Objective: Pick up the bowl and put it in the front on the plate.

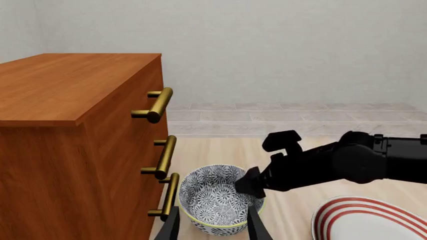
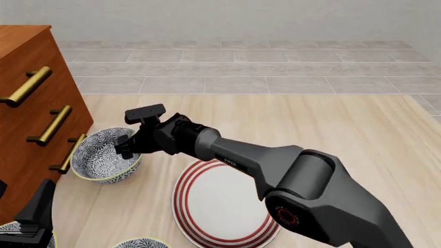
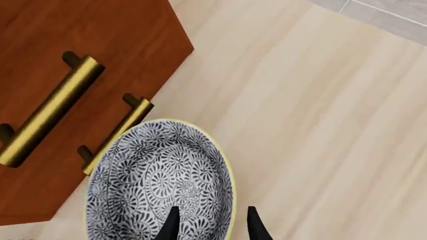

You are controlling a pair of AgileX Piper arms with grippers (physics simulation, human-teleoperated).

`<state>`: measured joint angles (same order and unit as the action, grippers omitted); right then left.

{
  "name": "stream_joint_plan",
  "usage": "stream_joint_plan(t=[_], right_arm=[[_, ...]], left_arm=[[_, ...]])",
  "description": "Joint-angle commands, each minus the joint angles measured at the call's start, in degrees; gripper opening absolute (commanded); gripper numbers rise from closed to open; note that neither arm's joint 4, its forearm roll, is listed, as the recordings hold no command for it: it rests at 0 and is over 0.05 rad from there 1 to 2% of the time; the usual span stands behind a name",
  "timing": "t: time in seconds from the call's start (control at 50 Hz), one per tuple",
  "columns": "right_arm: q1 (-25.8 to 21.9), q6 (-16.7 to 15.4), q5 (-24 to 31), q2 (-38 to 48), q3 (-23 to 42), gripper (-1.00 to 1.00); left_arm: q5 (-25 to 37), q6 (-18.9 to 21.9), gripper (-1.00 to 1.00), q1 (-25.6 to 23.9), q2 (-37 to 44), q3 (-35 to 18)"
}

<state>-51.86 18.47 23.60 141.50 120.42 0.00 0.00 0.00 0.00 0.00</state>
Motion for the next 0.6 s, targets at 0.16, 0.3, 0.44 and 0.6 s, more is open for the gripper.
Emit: stream_joint_plan(t=[0.16,0.3,0.44,0.6], right_arm=[[0.13,0.12,-0.08,1.88,0.66,1.0],[-0.04,0.48,-0.62,1.89,-0.06,1.0],[-0.5,0.85,-1.1,1.64,-0.92,1.0],[-0.66,1.0,-1.21,1.28,-1.16,-1.0]], left_arm=[[0.0,0.0,1.0,0.0,0.0,0.0],[0.0,0.0,1.0,0.0,0.0,0.0],[0.0,0.0,1.0,0.0,0.0,0.0],[0.0,0.0,1.0,0.0,0.0,0.0]])
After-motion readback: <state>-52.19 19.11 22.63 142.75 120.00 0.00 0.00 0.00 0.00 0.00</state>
